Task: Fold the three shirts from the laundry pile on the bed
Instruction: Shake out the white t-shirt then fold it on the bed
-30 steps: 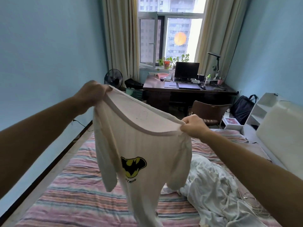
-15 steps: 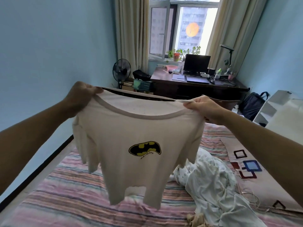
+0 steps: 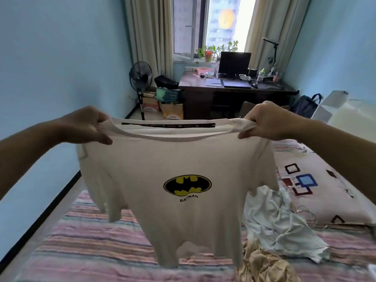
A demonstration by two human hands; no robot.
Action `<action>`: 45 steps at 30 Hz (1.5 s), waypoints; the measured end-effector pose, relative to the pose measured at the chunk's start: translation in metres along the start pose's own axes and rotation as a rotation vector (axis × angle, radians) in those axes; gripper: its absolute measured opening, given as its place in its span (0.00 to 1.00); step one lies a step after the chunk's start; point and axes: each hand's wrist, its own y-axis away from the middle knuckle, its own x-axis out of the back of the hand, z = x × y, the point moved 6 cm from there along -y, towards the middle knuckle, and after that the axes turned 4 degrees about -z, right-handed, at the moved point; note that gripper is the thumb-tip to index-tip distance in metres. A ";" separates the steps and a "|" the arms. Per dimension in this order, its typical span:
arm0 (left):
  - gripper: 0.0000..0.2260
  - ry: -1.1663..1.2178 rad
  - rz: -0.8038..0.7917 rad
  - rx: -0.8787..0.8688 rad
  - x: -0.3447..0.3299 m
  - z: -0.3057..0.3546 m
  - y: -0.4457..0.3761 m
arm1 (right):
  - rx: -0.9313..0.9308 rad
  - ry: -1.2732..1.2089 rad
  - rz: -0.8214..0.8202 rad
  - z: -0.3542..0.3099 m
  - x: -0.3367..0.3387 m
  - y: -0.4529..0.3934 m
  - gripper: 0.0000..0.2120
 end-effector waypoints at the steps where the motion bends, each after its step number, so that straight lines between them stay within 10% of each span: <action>1: 0.12 -0.017 0.020 -0.043 0.003 -0.006 0.002 | -0.009 0.031 0.031 -0.006 0.000 0.002 0.10; 8: 0.17 -0.059 0.095 -0.195 0.031 -0.057 0.023 | -0.094 0.203 0.064 -0.056 -0.014 0.018 0.08; 13: 0.02 -0.038 0.050 -0.222 0.048 -0.087 0.046 | -0.195 0.180 0.034 -0.083 -0.030 0.040 0.10; 23: 0.04 0.162 0.002 -0.221 0.056 -0.112 0.093 | -0.265 0.051 -0.029 -0.116 -0.028 0.079 0.14; 28: 0.26 0.226 -0.067 -0.185 0.047 -0.111 0.124 | -0.226 0.024 -0.027 -0.113 -0.029 0.099 0.12; 35: 0.06 0.278 -0.044 -0.169 0.029 -0.100 0.152 | -0.179 -0.094 -0.080 -0.111 -0.031 0.126 0.14; 40: 0.29 0.398 -0.110 -0.109 0.020 -0.114 0.155 | -0.172 -0.189 -0.141 -0.111 -0.034 0.125 0.12; 45: 0.19 0.387 -0.092 -0.062 0.007 -0.139 0.123 | -0.205 -0.159 -0.186 -0.099 -0.051 0.089 0.12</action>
